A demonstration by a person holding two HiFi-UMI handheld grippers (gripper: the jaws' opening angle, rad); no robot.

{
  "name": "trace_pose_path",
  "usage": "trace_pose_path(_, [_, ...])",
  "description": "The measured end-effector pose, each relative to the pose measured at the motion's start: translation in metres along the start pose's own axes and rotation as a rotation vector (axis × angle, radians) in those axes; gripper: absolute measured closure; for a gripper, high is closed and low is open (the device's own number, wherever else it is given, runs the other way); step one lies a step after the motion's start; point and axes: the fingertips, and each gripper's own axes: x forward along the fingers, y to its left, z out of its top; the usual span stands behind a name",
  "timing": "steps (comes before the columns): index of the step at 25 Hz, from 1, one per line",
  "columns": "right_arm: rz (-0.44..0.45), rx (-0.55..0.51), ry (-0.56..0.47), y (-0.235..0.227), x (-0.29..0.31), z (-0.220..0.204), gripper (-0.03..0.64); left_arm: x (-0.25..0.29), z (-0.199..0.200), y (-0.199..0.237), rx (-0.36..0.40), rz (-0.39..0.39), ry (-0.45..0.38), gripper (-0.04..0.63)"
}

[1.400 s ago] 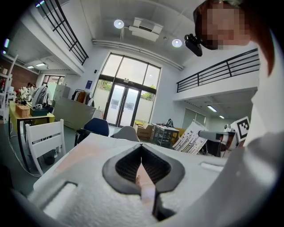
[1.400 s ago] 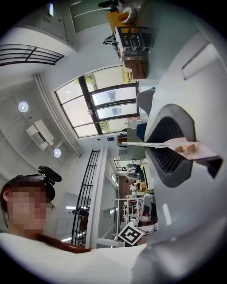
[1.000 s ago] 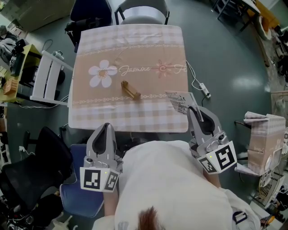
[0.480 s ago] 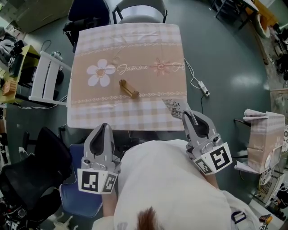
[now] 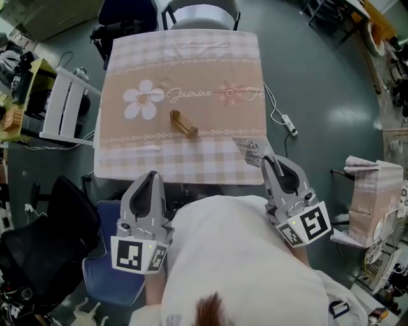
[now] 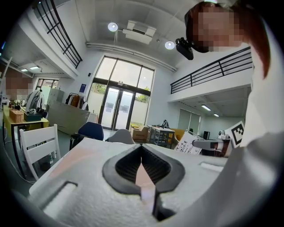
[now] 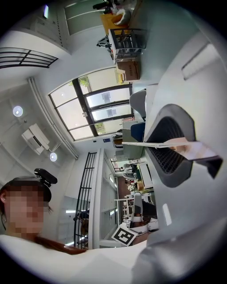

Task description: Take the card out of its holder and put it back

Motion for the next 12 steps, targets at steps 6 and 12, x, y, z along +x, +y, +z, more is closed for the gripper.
trace_pose_path(6, [-0.007,0.013,-0.002,-0.0031,0.0005,-0.0023,0.598,0.0023,0.0022,0.0019,0.004,0.002,0.002,0.595])
trace_pose_path(12, [-0.001,0.019,-0.004,-0.004,0.0012,-0.0035,0.598,0.0052,0.0022,-0.0006,0.011,-0.007,0.008,0.594])
